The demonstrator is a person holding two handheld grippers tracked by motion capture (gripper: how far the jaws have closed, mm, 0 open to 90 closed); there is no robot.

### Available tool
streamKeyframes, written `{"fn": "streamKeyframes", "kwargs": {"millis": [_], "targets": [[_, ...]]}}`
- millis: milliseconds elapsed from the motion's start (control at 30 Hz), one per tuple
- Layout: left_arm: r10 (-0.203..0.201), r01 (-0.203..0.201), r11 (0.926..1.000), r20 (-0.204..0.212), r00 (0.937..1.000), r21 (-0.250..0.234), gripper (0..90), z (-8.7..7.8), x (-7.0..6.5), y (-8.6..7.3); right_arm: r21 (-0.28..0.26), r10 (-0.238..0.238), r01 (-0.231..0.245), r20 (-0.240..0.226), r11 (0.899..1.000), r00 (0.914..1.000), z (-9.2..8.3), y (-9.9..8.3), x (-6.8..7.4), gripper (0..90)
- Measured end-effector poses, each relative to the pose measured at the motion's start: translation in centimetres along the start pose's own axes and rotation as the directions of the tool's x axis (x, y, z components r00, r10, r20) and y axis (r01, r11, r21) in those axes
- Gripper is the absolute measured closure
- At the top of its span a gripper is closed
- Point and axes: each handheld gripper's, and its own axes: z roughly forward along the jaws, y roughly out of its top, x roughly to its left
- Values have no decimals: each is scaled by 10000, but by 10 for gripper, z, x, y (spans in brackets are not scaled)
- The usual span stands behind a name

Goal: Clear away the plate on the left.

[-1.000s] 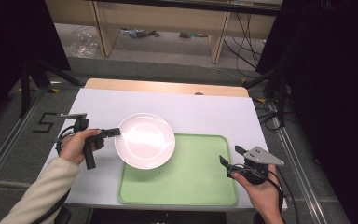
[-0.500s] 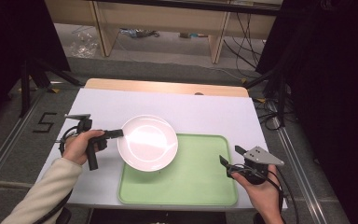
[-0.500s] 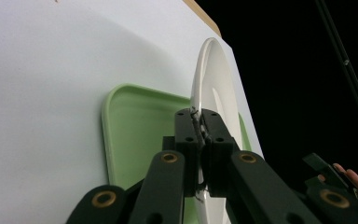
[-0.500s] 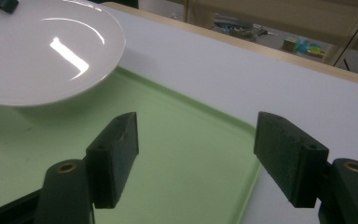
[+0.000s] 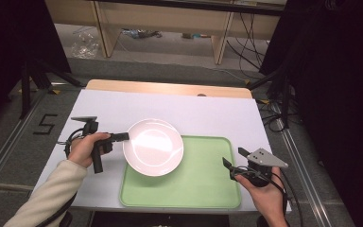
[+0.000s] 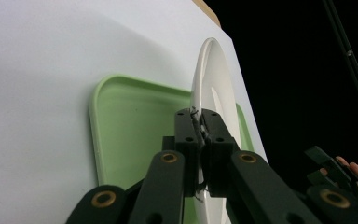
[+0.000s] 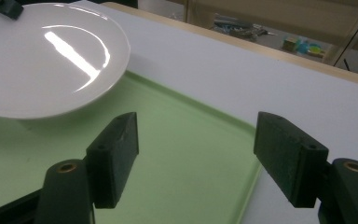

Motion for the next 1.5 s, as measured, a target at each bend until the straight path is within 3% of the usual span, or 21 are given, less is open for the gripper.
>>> {"fn": "streamKeyframes", "kwargs": {"millis": [733, 767, 833, 867, 900, 967, 1000, 1033, 1100, 1133, 1167, 1200, 1500], "targets": [[111, -110, 9993, -37, 9999, 358, 858, 14, -5, -6, 5, 2, -2, -14, 10000, 10000, 0, 0, 0, 319], [375, -379, 9986, 111, 9992, 379, 858, 14, -3, -6, 6, 5, -5, -18, 10000, 10000, 0, 0, 0, 319], [493, -499, 9978, 137, 9987, 436, 858, 16, -3, -7, -2, 1, -1, -15, 10000, 10000, 0, 0, 0, 319], [144, -142, 9988, -41, 9999, 460, 858, 16, -6, -8, -3, 13, -13, -34, 10000, 10000, 0, 0, 0, 319], [322, -324, 9984, 48, 9995, 459, 858, 17, -4, -8, 1, 11, -11, -23, 10000, 10000, 0, 0, 0, 319], [144, -143, 9986, -15, 9999, 510, 857, 17, -6, -8, 37, 54, -53, -66, 10000, 10000, 0, 0, 0, 319], [228, -229, 9982, 32, 9997, 551, 857, 18, -5, -8, -12, 144, -144, -121, 9999, 9998, 0, 0, 1, 320], [590, -597, 9968, 136, 9982, 533, 857, 19, -3, -8, -96, 11, -12, -36, 10000, 10000, 1, 0, 0, 320], [175, -172, 9978, -44, 9998, 635, 857, 20, -5, -9, 6, 9, -9, -34, 10000, 10000, 0, 0, 0, 320], [153, -148, 9979, -71, 9999, 633, 856, 20, -5, -10, 0, 9, -9, -32, 10000, 10000, 0, 0, 0, 320], [499, -499, 9971, 17, 9988, 576, 856, 21, -2, -10, 82, 132, -131, -121, 9999, 9998, -1, 0, 1, 320], [534, -535, 9965, 37, 9986, 640, 856, 22, -1, -9, -1, 16, -16, -34, 10000, 10000, 0, 0, 0, 321], [553, -542, 9956, -121, 9984, 761, 854, 26, 1, -12, 4, 4, -4, -32, 10000, 10000, 0, 0, 0, 322]]}}
